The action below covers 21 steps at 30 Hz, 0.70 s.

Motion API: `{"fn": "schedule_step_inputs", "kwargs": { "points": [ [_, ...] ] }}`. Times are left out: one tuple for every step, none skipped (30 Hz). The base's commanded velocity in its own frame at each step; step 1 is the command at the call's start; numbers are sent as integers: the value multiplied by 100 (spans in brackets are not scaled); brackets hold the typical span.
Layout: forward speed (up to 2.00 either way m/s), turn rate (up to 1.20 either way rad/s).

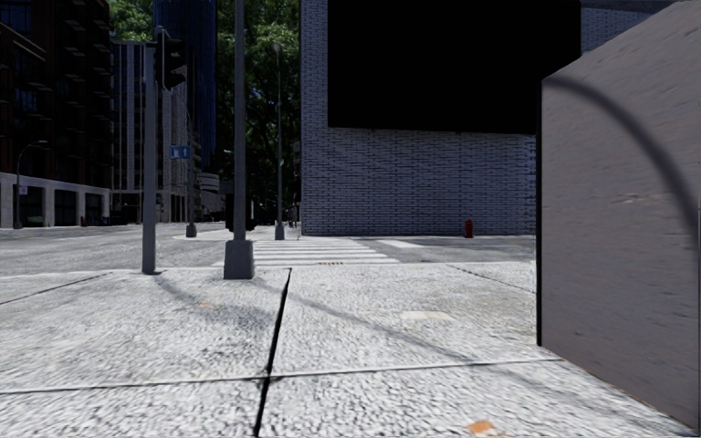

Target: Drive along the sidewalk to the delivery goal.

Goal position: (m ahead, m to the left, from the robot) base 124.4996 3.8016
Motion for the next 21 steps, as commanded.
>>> {"fn": "schedule_step_inputs", "kwargs": {
  "points": [
    [199, 0],
    [199, 0],
    [199, 13],
    [199, 17],
    [199, 19],
    [199, 19],
    [199, 21],
    [199, 22],
    [199, 22],
    [199, 22],
    [199, 22],
    [199, 22],
    [199, 22],
    [199, 22],
    [199, 22],
    [199, 22],
    [199, 22],
    [199, 22],
    [199, 22],
    [199, 24],
    [199, 24]
  ]
}}
